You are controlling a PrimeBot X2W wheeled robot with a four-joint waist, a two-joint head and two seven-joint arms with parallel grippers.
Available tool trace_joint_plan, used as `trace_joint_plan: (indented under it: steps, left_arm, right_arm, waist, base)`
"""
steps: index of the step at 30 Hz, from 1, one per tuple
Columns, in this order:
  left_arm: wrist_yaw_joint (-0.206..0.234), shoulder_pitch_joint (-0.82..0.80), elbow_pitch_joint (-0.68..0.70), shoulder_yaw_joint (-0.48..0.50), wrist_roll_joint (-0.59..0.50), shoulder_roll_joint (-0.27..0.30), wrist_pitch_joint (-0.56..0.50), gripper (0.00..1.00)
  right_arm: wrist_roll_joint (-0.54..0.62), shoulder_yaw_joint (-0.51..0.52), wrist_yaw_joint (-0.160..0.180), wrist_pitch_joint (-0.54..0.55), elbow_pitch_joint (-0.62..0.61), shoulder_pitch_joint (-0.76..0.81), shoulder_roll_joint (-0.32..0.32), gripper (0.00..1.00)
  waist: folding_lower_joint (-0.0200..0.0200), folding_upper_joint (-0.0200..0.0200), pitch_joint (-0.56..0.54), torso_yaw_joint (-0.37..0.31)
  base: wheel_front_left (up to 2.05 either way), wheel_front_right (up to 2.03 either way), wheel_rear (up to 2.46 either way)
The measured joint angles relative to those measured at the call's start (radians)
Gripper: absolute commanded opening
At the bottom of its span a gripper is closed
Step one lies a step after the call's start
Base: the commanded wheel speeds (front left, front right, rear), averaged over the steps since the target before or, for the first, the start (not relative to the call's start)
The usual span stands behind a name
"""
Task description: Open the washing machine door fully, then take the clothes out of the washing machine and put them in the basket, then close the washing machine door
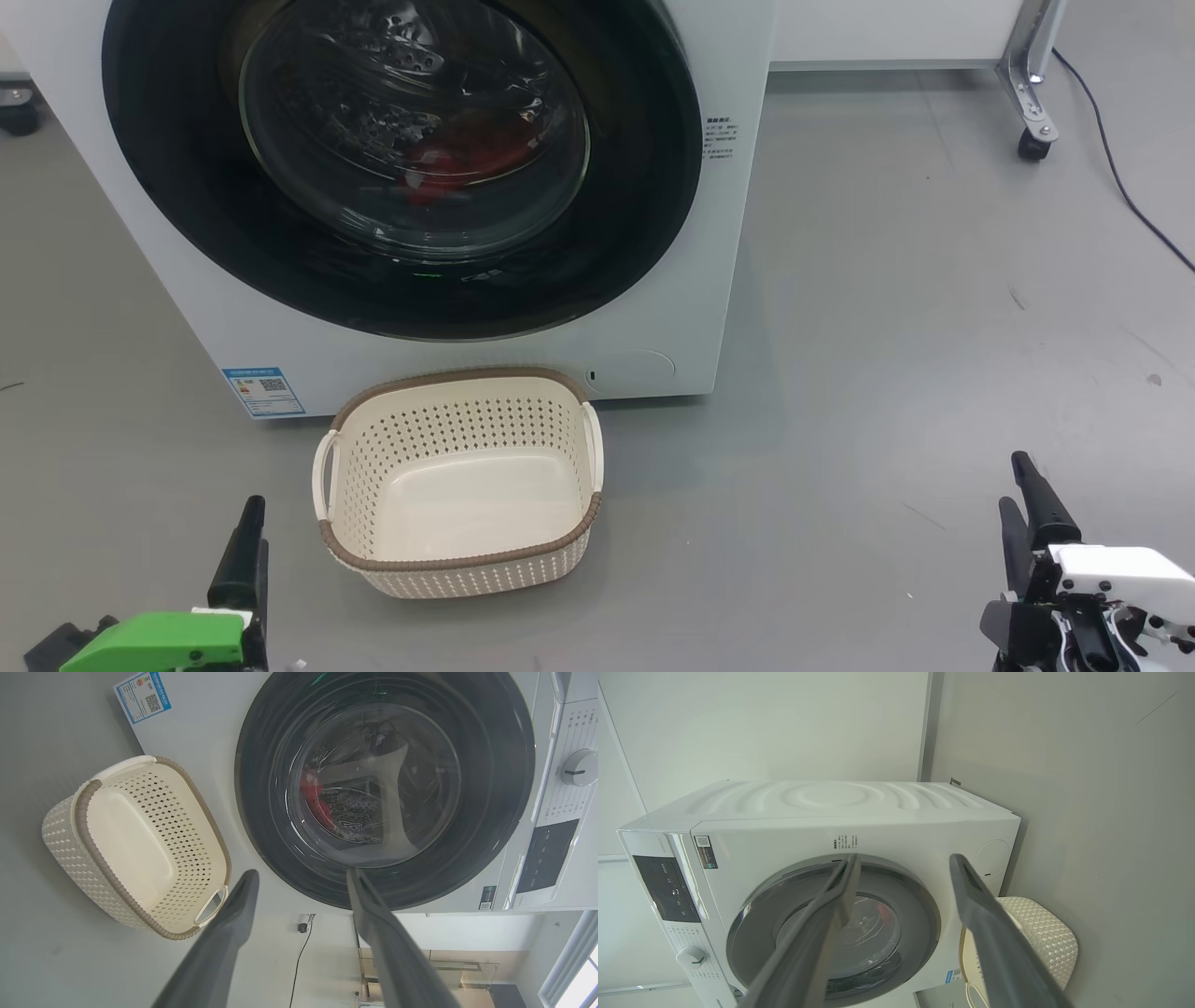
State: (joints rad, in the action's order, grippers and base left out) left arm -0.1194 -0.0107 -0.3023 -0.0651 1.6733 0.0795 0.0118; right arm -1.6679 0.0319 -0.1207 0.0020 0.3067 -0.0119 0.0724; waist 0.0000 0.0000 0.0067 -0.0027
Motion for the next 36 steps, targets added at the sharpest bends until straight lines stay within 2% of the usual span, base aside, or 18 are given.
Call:
trace_joint_plan:
  steps: [16, 27, 36]
  left_arm:
    - [0.000, -0.034, 0.018, -0.033, -0.043, -0.004, 0.044, 1.00]
    - [0.000, -0.052, 0.022, -0.073, -0.172, 0.005, 0.084, 1.00]
    - [0.000, -0.076, 0.007, -0.097, -0.383, 0.039, 0.105, 1.00]
  right_arm:
    - [0.049, -0.009, 0.000, -0.039, -0.009, -0.013, 0.008, 1.00]
    - [0.174, -0.049, 0.000, -0.081, -0.009, -0.022, 0.049, 1.00]
    - [0.350, -0.094, 0.000, -0.117, 0.006, -0.040, 0.096, 1.00]
  waist:
    - [0.0000, 0.0000, 0.004, -0.002]
    - [0.0000, 0.0000, 0.010, -0.001]
    - [0.0000, 0.0000, 0.012, 0.000]
  base:
    - [0.00, 0.00, 0.00]
    - [0.00, 0.00, 0.00]
    - [0.00, 0.00, 0.00]
